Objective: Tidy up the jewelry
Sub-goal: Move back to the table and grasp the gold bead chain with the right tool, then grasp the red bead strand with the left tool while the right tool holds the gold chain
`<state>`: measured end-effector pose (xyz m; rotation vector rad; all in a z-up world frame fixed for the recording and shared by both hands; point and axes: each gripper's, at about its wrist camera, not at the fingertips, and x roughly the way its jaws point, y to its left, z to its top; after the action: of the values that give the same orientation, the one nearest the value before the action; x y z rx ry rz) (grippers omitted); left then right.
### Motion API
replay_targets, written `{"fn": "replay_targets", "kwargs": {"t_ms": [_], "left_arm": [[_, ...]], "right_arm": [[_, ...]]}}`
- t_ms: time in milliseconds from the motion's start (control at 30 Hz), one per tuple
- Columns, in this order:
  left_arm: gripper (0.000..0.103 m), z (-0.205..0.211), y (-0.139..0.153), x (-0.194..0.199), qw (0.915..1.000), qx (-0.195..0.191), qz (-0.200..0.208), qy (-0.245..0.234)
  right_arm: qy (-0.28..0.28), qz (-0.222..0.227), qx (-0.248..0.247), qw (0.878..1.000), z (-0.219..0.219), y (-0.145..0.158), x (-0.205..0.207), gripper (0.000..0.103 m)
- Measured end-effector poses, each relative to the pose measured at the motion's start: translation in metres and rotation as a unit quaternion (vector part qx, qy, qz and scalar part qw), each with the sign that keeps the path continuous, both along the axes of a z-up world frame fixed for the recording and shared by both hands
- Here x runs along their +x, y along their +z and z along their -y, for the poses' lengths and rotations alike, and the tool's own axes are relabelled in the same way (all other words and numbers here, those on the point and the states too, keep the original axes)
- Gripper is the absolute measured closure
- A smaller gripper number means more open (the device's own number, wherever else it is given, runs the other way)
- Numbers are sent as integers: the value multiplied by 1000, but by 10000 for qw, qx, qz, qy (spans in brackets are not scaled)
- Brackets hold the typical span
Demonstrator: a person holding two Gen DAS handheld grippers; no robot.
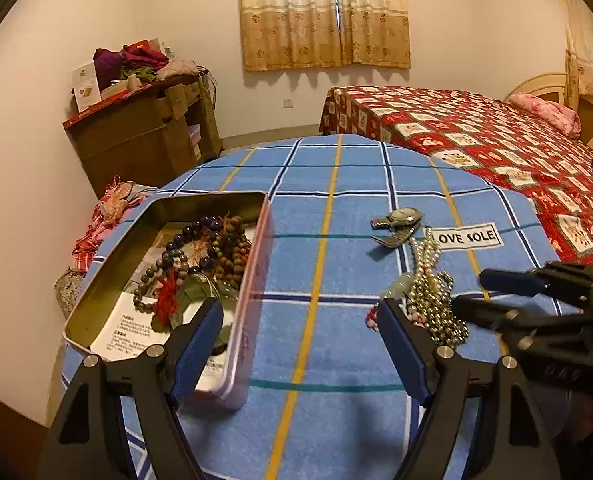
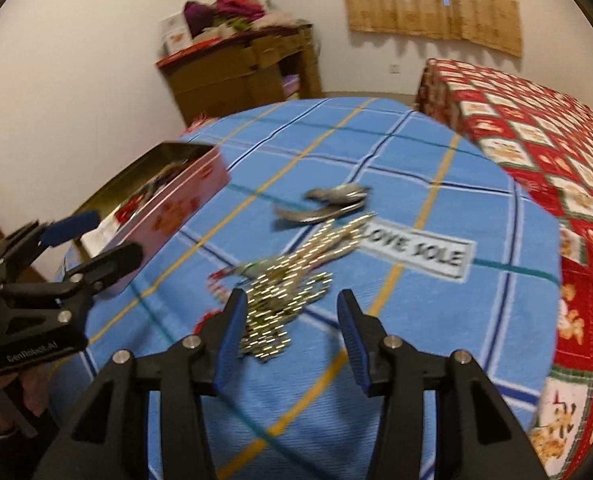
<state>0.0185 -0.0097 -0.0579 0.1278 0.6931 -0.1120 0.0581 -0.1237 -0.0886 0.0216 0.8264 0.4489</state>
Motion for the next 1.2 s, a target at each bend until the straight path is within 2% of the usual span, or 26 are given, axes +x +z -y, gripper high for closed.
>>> {"fn": "replay_targets", "kwargs": {"t_ms": [100, 200, 367, 633, 767, 900, 1000, 1033, 1200], "left_arm": [[24, -1, -2, -3, 10000, -38, 12, 4], [24, -2, -3, -3, 10000, -90, -11, 10], [24, -1, -4, -4, 9998, -203, -32, -44], [26, 28, -12, -9, 9992, -6, -105, -392], [43, 41, -24, -3, 9969, -117, -421, -649], [55, 47, -37, 5, 9942, -157, -715, -793], [78, 51, -44, 8, 9909, -187, -922, -965], [91, 52, -44, 6, 9899, -208, -947, -1038], [95, 42, -37, -1, 9900, -429, -794, -1080]], "right_arm": [[122, -107, -102, 9998, -7, -11, -1, 56], [213, -181, -228, 9994, -8, -21, -3, 84], [32, 13, -396, 9992, 7, -14, -13, 87], [-416, 283, -629, 9967, 35, -2, -28, 87], [-554, 151, -501, 9971, 44, -9, -21, 87], [-534, 171, -441, 9975, 43, -10, -20, 87], [-517, 181, -381, 9978, 41, -11, -20, 87], [-509, 184, -354, 9979, 41, -11, -20, 87], [-543, 373, -199, 9976, 45, 0, -24, 87]]}}
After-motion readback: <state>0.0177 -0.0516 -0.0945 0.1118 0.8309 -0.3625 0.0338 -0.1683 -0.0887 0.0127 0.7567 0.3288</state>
